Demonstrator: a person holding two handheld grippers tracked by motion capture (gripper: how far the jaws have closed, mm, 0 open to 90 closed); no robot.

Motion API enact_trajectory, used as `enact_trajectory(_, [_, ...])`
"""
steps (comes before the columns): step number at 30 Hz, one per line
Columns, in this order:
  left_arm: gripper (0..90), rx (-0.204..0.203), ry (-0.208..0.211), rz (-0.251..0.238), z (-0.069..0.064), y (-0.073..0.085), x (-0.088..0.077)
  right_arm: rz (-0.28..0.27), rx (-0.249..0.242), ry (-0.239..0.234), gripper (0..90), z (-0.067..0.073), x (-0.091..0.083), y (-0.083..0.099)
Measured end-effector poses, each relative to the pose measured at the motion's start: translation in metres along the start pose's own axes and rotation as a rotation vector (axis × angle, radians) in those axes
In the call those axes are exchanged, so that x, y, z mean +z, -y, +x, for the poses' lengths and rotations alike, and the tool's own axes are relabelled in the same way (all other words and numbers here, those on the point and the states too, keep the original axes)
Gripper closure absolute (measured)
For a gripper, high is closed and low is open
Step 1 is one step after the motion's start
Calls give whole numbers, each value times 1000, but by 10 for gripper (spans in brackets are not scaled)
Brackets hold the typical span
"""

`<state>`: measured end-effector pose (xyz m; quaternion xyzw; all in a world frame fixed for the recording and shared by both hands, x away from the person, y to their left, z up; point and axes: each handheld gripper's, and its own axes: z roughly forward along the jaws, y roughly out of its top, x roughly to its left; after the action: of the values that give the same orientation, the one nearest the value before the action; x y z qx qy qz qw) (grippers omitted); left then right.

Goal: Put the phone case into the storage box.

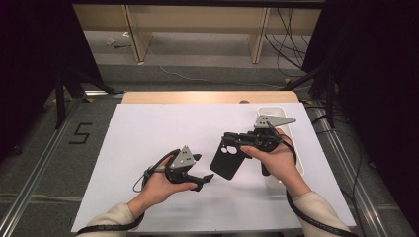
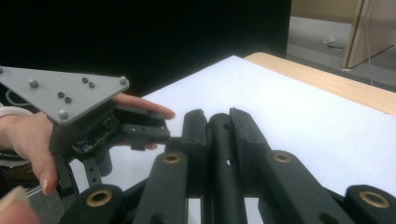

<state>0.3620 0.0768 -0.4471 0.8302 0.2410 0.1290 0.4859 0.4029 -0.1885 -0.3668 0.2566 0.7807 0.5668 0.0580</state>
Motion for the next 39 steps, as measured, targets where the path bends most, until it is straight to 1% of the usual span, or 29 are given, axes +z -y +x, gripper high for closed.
enact_trajectory(6, [221,3,6,2,-1,0,1,2,-2,-10,778,-4,-7,-1])
enact_trajectory(8, [222,4,8,2,-1,0,1,3,-9,-13,778,-5,-9,-2])
enact_trajectory(15, [225,5,8,1,-1,0,1,27,-29,-29,778,-9,-16,-5])
enact_trajectory(21, [225,12,6,3,-1,0,2,55,-47,-44,777,-9,-16,-4])
enact_trajectory(26, [222,20,5,3,-1,0,2,76,-76,-63,777,-7,-15,-5])
enact_trajectory(34, [201,40,0,13,-2,-1,2,109,-118,-108,777,-2,-10,-4])
enact_trajectory(39, [193,47,10,14,-4,-1,2,117,-124,-118,777,0,-7,-4])
